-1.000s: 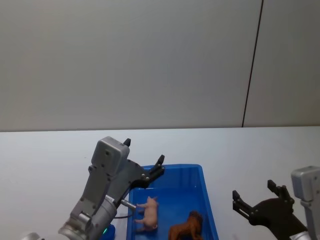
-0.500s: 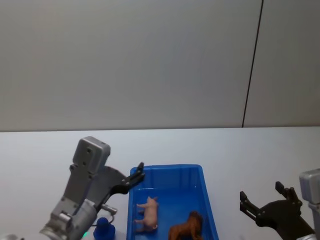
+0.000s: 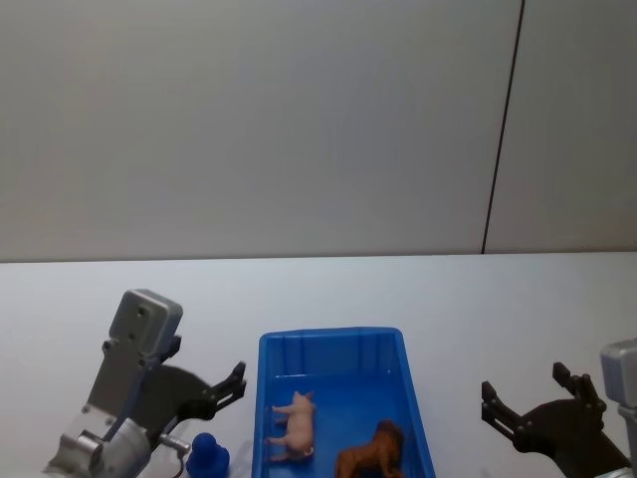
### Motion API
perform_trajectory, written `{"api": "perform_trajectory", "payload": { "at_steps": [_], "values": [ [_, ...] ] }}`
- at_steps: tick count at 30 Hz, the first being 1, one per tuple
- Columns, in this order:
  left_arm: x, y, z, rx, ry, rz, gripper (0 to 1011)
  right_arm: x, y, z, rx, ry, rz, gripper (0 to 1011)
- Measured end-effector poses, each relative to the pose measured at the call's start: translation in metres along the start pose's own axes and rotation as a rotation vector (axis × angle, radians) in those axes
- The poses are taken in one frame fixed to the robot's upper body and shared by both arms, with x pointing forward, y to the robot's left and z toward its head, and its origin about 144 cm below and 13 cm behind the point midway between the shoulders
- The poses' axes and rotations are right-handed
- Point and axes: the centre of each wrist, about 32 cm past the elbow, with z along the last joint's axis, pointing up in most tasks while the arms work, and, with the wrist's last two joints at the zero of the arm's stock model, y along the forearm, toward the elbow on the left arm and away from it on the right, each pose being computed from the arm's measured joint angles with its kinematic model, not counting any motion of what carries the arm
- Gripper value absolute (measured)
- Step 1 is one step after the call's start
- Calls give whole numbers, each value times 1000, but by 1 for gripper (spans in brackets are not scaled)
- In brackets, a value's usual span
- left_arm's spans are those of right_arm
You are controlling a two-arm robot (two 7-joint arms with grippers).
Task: Pick up the two dolls from the table and place them into the box.
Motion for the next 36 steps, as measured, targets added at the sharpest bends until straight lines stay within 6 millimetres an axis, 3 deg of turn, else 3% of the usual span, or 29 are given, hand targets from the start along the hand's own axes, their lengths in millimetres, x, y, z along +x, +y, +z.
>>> {"api": "perform_trajectory", "payload": {
  "at_steps": [34, 36],
  "values": [
    [22, 8, -38, 208, 44, -85, 1001, 1, -1, 0, 0, 0, -4, 1001],
    [23, 8, -40, 212, 48, -95, 961, 0, -1, 0, 0, 0, -4, 1001]
  ]
}}
